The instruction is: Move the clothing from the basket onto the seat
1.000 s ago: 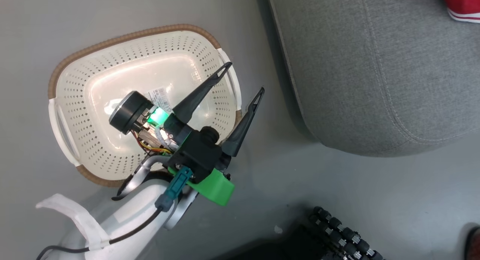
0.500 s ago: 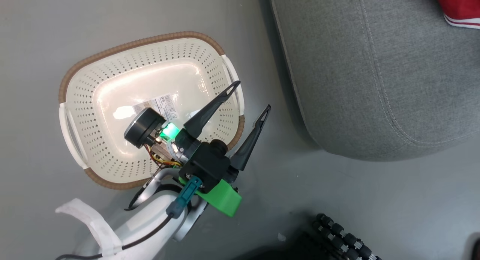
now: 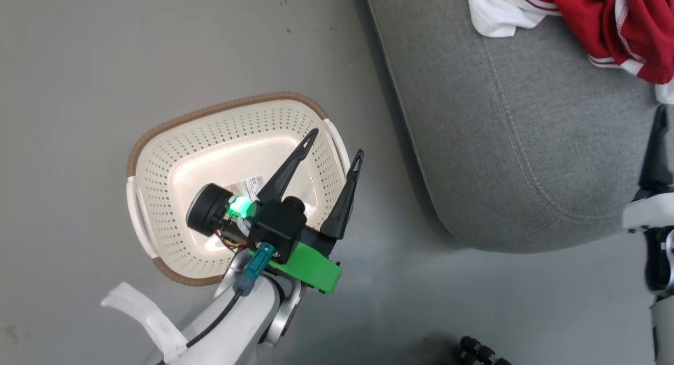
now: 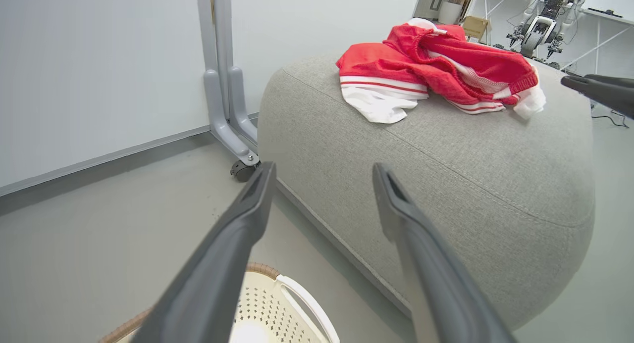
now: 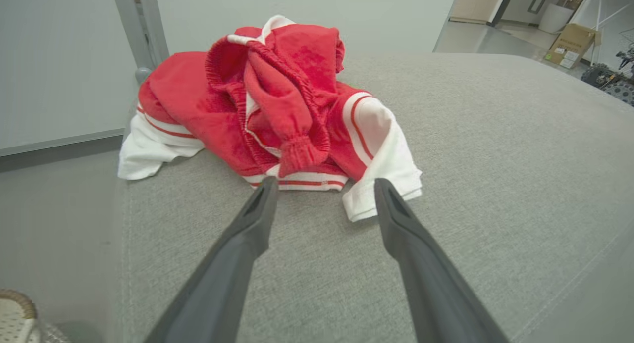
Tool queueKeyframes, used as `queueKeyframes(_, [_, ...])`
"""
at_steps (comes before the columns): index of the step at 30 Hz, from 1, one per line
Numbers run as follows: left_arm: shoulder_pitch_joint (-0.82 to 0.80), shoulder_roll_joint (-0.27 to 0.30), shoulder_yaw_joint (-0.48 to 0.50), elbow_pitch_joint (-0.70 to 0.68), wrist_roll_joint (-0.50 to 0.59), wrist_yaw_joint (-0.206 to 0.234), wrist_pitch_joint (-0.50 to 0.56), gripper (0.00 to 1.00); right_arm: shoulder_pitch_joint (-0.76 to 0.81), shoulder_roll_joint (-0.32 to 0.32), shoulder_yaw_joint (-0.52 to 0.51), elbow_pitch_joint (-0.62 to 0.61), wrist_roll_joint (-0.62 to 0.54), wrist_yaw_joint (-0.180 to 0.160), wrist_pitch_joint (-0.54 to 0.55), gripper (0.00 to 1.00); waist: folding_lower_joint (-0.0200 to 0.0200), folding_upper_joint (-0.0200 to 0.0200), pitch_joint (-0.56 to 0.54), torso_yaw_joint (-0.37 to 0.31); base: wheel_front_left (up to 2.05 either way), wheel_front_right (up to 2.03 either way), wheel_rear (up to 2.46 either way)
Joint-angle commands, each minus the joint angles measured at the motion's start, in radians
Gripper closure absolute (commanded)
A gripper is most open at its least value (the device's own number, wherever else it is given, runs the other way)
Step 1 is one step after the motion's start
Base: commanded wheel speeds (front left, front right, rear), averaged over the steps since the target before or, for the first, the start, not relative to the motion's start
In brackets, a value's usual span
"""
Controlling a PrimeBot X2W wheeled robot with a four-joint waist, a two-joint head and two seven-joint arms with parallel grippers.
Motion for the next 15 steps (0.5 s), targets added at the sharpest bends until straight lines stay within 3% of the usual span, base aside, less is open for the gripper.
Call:
queueKeyframes(1, [0.027,-0.013,0.011,0.021,-0.014,0.005,-0.013,0.00,0.030,0.010,0.019,-0.004,-0.007,-0.001,-0.003,0.00,0.0001,-0.0001,-0.107,0.062,0.00,0.00,0.00])
queueKeyframes(7, [0.095,-0.061,0.110,0.060,-0.020,0.050,-0.032,0.00,0.094,0.041,0.158,-0.019,-0.022,-0.001,-0.003,0.00,0.0001,-0.0001,-0.233,0.144,0.00,0.00,0.00])
queueKeyframes(15, [0.277,-0.101,0.334,-0.038,0.053,0.020,-0.032,0.00,0.136,0.053,0.343,-0.048,-0.022,-0.001,-0.003,0.00,0.0001,-0.0001,-0.379,0.232,0.00,0.00,0.00])
